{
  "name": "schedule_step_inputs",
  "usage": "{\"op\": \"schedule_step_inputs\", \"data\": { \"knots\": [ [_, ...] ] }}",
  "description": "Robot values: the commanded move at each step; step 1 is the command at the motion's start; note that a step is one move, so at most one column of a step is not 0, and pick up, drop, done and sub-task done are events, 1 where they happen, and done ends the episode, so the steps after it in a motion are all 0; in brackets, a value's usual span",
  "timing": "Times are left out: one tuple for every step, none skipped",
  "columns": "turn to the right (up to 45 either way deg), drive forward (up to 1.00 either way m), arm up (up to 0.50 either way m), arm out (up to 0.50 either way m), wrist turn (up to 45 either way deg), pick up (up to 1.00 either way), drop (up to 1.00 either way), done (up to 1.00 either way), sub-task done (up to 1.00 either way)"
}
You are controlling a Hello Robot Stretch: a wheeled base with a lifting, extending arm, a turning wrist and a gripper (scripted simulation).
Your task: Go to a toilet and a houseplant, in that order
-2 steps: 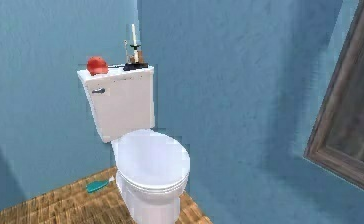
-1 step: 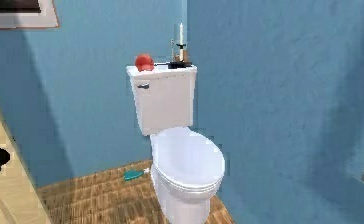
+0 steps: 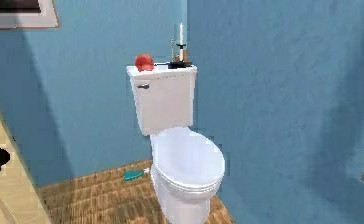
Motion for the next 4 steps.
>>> {"op": "schedule_step_inputs", "data": {
  "knots": [
    [-45.0,0.0,0.0,0.0,0.0,0.0,0.0,0.0,0.0],
    [-45.0,0.0,0.0,0.0,0.0,0.0,0.0,0.0,0.0],
    [-36.0,0.0,0.0,0.0,0.0,0.0,0.0,0.0,0.0],
    [0.0,1.0,0.0,0.0,0.0,0.0,0.0,0.0,0.0]
  ]
}}
